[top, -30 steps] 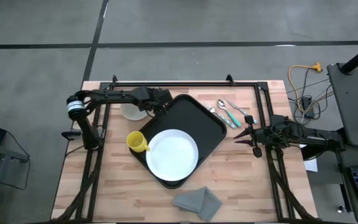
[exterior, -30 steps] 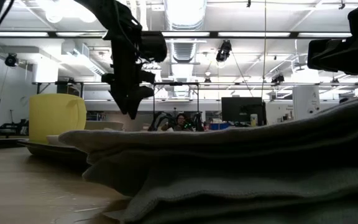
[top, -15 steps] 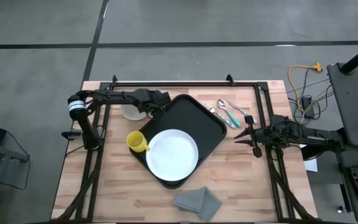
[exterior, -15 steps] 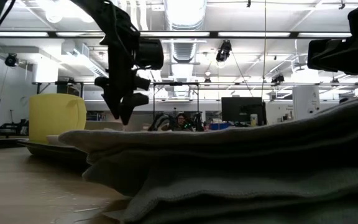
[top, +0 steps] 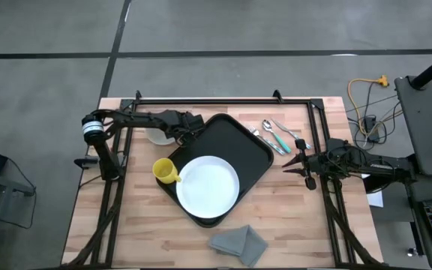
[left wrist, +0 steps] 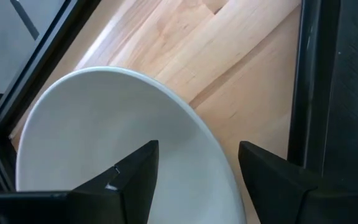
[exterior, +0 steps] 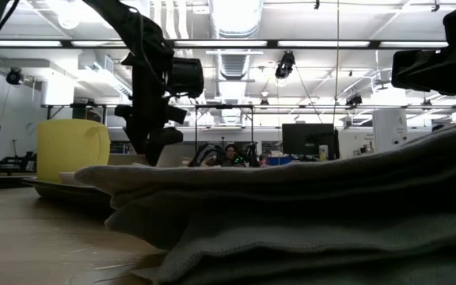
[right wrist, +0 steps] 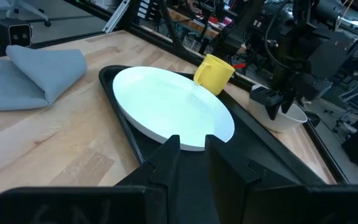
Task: Set up tray
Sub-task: Put the gray bowl on top of the white plate on the black serving tray
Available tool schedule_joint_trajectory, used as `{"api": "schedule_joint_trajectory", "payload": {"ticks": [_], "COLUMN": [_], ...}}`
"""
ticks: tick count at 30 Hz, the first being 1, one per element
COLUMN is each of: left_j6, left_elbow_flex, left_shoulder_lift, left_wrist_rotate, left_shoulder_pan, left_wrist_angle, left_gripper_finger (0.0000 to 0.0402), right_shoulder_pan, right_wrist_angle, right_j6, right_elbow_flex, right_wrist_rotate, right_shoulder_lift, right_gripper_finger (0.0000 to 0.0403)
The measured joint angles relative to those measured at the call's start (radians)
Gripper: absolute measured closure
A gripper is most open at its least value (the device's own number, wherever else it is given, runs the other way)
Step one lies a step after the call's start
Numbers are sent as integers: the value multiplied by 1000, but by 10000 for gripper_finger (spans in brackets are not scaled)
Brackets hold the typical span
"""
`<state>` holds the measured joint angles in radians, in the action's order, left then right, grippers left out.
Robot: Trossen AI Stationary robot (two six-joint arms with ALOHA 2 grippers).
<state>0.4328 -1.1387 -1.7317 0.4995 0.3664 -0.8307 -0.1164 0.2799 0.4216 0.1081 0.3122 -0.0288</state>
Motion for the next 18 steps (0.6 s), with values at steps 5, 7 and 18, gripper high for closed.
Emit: {"api": "schedule_joint_trajectory", "payload": {"ticks": [5, 7, 18], "left_j6": [0, -5, -116], "left_elbow_flex": [15, 23, 47], "left_shoulder_lift": [0, 0, 0], "left_wrist_rotate": [-1, -14, -101], "left_shoulder_pan": [-1, -1, -1], "left_wrist_angle": [15, 14, 19], "left_gripper_finger": [222, 243, 394], "right_shoulder_pan": [0, 0, 0], "right_wrist_angle": [0, 0, 0], "right_j6": [-1, -1, -1], "right_elbow_flex": [0, 0, 0], "right_wrist_rotate": [0, 0, 0], "right_shoulder_lift": [0, 0, 0], "right_gripper_finger": [335, 335, 335]}}
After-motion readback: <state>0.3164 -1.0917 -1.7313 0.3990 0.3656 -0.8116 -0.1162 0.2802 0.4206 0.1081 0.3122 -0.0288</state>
